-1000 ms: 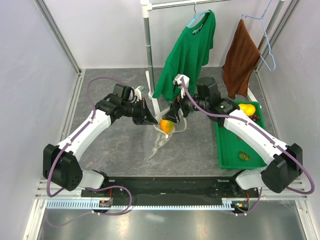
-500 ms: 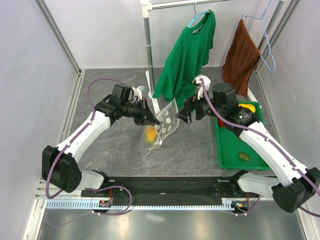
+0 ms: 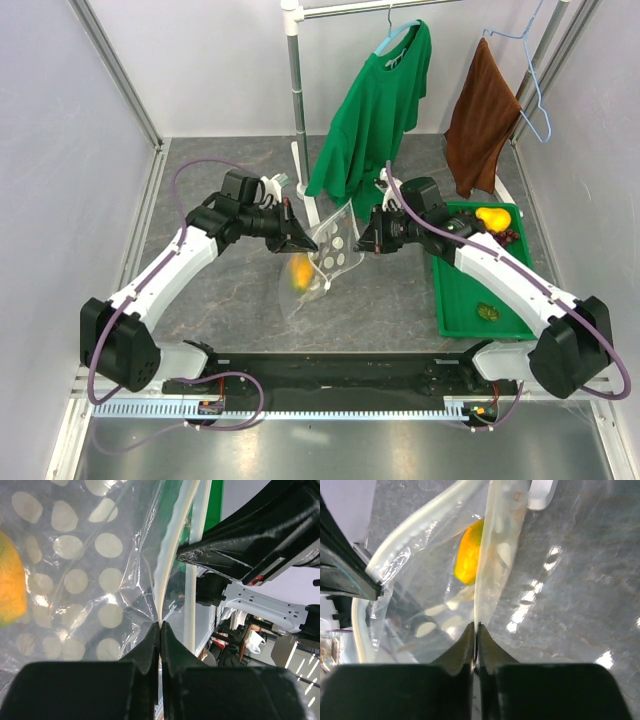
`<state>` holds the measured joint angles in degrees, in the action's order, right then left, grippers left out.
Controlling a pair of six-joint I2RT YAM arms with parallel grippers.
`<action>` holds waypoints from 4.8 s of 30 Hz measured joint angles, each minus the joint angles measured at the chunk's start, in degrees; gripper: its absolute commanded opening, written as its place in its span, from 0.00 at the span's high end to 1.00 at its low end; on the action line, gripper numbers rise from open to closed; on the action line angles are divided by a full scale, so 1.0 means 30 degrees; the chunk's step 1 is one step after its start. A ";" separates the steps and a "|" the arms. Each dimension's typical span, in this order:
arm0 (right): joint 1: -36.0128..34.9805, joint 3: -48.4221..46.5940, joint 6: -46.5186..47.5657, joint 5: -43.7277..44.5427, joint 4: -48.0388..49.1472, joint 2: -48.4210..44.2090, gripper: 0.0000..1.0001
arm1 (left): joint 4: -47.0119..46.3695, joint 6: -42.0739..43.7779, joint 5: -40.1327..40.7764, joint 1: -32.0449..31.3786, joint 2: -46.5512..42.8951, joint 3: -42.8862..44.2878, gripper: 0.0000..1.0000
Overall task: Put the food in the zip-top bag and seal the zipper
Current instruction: Pick up the fake vegetable from the bin, then place the fake vegetable in the zipper food storage bag.
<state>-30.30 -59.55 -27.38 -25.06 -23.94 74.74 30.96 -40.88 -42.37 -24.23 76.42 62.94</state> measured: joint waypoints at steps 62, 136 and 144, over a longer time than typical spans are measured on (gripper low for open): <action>1.2677 -0.6171 1.2189 0.3082 -0.8247 0.9369 0.16 | 0.2623 0.1654 0.5246 -0.1880 0.0911 0.1938 0.98; 1.1701 -0.4044 1.4258 0.4080 -0.9661 0.4051 0.49 | 0.2492 0.1654 0.5013 -0.1443 0.1450 0.1770 0.98; 1.0316 -0.9092 1.2539 -0.3563 -1.0892 0.1792 0.48 | 0.2492 0.1661 0.4925 -0.1450 0.1450 0.1734 0.98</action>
<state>0.64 -86.83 10.24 -35.75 -56.62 80.12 38.44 -35.90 -27.59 -28.58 80.77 68.14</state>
